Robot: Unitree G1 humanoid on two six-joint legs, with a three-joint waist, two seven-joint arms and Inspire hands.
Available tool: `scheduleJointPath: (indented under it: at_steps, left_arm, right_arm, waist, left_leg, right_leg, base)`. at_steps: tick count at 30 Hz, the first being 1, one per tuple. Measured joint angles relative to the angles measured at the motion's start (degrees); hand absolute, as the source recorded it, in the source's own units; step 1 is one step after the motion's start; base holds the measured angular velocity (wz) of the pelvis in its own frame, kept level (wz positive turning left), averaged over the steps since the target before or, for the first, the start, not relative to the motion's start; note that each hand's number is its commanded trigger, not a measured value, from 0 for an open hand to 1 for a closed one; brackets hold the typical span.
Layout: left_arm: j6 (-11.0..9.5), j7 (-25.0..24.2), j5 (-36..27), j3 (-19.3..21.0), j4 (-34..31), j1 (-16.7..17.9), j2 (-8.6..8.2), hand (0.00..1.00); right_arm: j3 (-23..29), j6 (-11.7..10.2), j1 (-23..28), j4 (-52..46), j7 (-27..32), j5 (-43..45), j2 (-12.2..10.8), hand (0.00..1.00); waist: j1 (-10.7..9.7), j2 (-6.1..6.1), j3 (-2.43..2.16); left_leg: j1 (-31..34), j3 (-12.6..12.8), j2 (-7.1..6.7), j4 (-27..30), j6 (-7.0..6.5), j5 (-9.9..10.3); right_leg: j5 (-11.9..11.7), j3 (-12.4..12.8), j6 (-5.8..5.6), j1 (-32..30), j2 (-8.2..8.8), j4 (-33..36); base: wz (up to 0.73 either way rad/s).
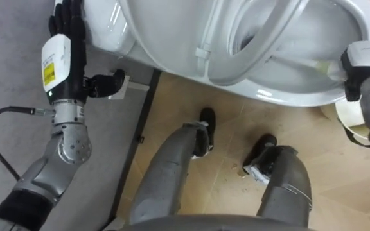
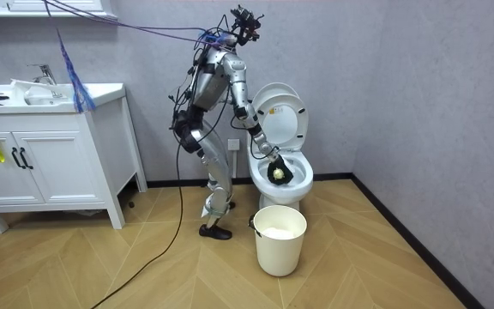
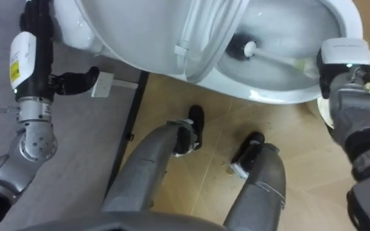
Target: Brush toilet
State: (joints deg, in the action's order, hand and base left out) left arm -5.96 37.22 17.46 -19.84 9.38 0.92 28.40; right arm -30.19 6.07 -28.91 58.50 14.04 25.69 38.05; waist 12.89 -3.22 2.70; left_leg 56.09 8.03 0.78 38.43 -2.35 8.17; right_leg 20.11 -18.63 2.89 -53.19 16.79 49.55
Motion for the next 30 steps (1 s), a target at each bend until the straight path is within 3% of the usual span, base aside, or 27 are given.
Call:
scheduleJointPath:
  at_steps: [2,3,6,10,13,16,17,19,21,24,27,30]
  left_arm:
    - [0.8,-0.3,-0.1,0.1,-1.7,0.0,0.00,0.00]
    - [0.8,-0.4,0.1,0.4,-2.2,0.0,-0.02,0.00]
    - [0.8,-0.5,1.9,1.6,-2.2,0.1,-0.40,0.00]
    - [1.4,-1.2,2.6,1.9,-1.2,-0.1,-0.97,0.00]
    - [1.9,-2.2,2.5,1.9,-0.2,-0.1,-1.15,0.00]
    - [2.4,-2.5,3.0,1.8,0.5,-0.1,-1.84,0.00]
    - [2.4,-2.8,3.3,1.5,1.4,-0.1,-2.37,0.00]
    - [2.5,-3.0,3.0,1.5,1.6,1.4,-2.61,0.00]
    - [3.2,-2.1,3.0,1.9,0.9,3.3,-3.05,0.00]
    - [3.5,-1.2,1.5,2.7,0.9,4.5,-3.10,0.00]
    - [3.4,0.1,-2.0,2.9,1.1,5.2,-3.11,0.00]
    - [3.3,2.0,-3.1,2.9,1.3,6.5,-3.06,0.00]
  right_arm:
    - [2.6,-0.2,-1.1,2.8,0.6,-7.2,-0.1,1.00]
    - [3.8,-0.1,-1.7,4.8,0.8,-9.1,-0.1,1.00]
    - [5.9,-0.2,-1.7,7.6,0.8,-9.7,-0.8,1.00]
    - [6.4,-0.1,-1.3,8.2,0.9,-7.2,-1.7,1.00]
    - [6.3,1.3,1.0,4.1,1.5,-1.2,-2.7,1.00]
    - [5.3,2.9,2.9,-2.0,1.6,8.0,-4.7,1.00]
    - [4.4,3.1,4.6,-5.6,1.5,11.5,-5.1,1.00]
    - [4.3,7.2,6.5,-9.3,1.5,15.9,-7.7,1.00]
    - [4.7,11.3,10.5,-17.2,-0.2,19.6,-8.1,1.00]
    - [4.7,15.3,13.8,-25.2,-3.6,23.3,-9.6,1.00]
    - [4.7,17.6,16.9,-32.0,-6.8,29.2,-10.0,1.00]
    - [4.7,17.8,18.8,-33.6,-7.4,34.3,-9.8,1.00]
  waist:
    - [-1.0,0.10,0.01]
    - [-1.4,0.24,-0.22]
    - [-2.1,0.83,-0.24]
    - [-2.0,0.76,-0.26]
    - [-1.2,-0.12,-0.30]
    - [0.5,-1.94,-0.40]
    - [1.2,-3.29,-0.40]
    - [1.7,-3.92,-0.51]
    - [1.3,-4.70,-1.04]
    - [1.4,-5.33,-1.13]
    - [1.4,-5.64,-1.10]
    - [0.3,-6.12,-1.16]
  left_leg:
    - [0.6,-0.1,-0.75,0.2,-0.61,-0.4]
    - [1.0,-0.1,-1.17,0.3,-0.85,-0.5]
    - [1.2,-0.3,-1.39,0.3,-1.27,-0.8]
    - [0.6,-0.2,-1.29,0.1,-1.57,-0.9]
    - [-0.4,-0.1,-0.72,-1.1,-1.58,-0.8]
    - [-0.5,-0.3,0.39,-1.8,-1.34,-1.0]
    - [-0.8,-0.3,0.66,-1.8,-1.32,-1.0]
    - [-1.4,-0.1,0.86,-2.3,-1.27,-1.0]
    - [-1.4,-0.1,0.98,-3.1,-0.95,-0.9]
    - [-1.9,-0.4,3.19,-2.8,0.08,-0.2]
    - [-2.5,-1.0,4.64,-2.7,1.12,0.3]
    - [-2.8,-1.9,4.65,-3.1,1.69,0.7]
  right_leg:
    - [0.3,-0.3,-0.36,-0.3,0.96,0.8]
    - [0.5,0.1,-0.66,-0.8,1.33,1.3]
    - [0.2,0.0,-1.18,-0.8,1.21,1.1]
    - [-0.7,0.4,-1.32,-0.3,0.67,0.7]
    - [-1.3,0.4,-1.71,0.8,-0.37,-1.1]
    - [-2.8,-0.4,-1.25,1.7,-2.20,-3.9]
    - [-3.2,-0.6,-1.10,2.5,-2.88,-4.8]
    - [-3.2,-0.2,-1.12,2.7,-3.04,-5.2]
    - [-3.4,-0.7,-0.76,2.8,-3.24,-6.2]
    - [-4.2,-2.0,0.04,4.8,-5.79,-9.2]
    - [-4.4,-2.5,0.61,6.4,-7.40,-11.3]
    - [-3.8,-2.9,0.80,7.2,-7.77,-11.5]
  base:
    - [0.26]
    - [0.22]
    - [0.05]
    - [-0.10]
    - [-0.18]
    - [-0.20]
    - [-0.08]
    - [-0.08]
    - [-0.10]
    - [-0.19]
    - [-0.10]
    - [0.08]
